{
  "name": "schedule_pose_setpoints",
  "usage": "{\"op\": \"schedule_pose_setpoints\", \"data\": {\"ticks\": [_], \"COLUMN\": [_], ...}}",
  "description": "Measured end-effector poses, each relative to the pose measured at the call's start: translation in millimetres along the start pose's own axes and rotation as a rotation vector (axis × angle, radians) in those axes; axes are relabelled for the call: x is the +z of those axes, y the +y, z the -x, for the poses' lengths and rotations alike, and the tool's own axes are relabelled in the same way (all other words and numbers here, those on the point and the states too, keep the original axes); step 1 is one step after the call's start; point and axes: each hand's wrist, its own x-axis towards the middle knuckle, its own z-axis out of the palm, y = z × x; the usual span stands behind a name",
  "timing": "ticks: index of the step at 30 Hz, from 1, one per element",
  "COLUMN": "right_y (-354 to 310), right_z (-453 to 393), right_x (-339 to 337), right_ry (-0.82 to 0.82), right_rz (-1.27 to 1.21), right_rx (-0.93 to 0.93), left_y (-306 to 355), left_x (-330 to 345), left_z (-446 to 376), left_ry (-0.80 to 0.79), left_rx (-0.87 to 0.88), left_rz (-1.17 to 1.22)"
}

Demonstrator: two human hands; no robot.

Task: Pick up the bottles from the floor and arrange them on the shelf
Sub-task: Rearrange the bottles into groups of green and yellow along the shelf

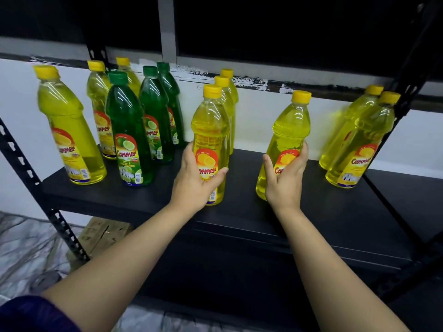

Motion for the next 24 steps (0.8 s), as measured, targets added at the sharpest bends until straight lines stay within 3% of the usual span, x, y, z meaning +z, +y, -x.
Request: {"op": "schedule_pose_setpoints", "data": {"ticks": [5, 7, 11, 14, 16, 18, 24], "right_y": [4, 7, 21, 31, 35, 37, 52], "right_z": [-7, -10, -14, -18, -21, -25, -47], "right_x": [-3, -9, -32, -43, -46, -48, -47], "right_ry": [-0.060, -0.133, -0.327, -0.394, -0.407, -0.415, -0.345], "right_rz": [0.009, 0.015, -0.039, -0.047, -0.051, -0.057, -0.050], "right_rx": [-0.023, -0.018, -0.061, -0.100, -0.118, -0.120, -0.087], "left_y": [4, 6, 12, 17, 25, 32, 39], "left_x": [-4, -8, -20, -13, 1, 18, 64], "left_z": [2, 13, 56, 77, 82, 84, 64], "left_ry": [-0.020, 0.053, 0.269, 0.164, 0.007, -0.147, -0.542], "left_rx": [-0.011, 0.039, 0.395, 0.698, 0.787, 0.760, 0.284], "left_rz": [-0.038, -0.108, -0.250, -0.298, -0.285, -0.269, -0.565]}}
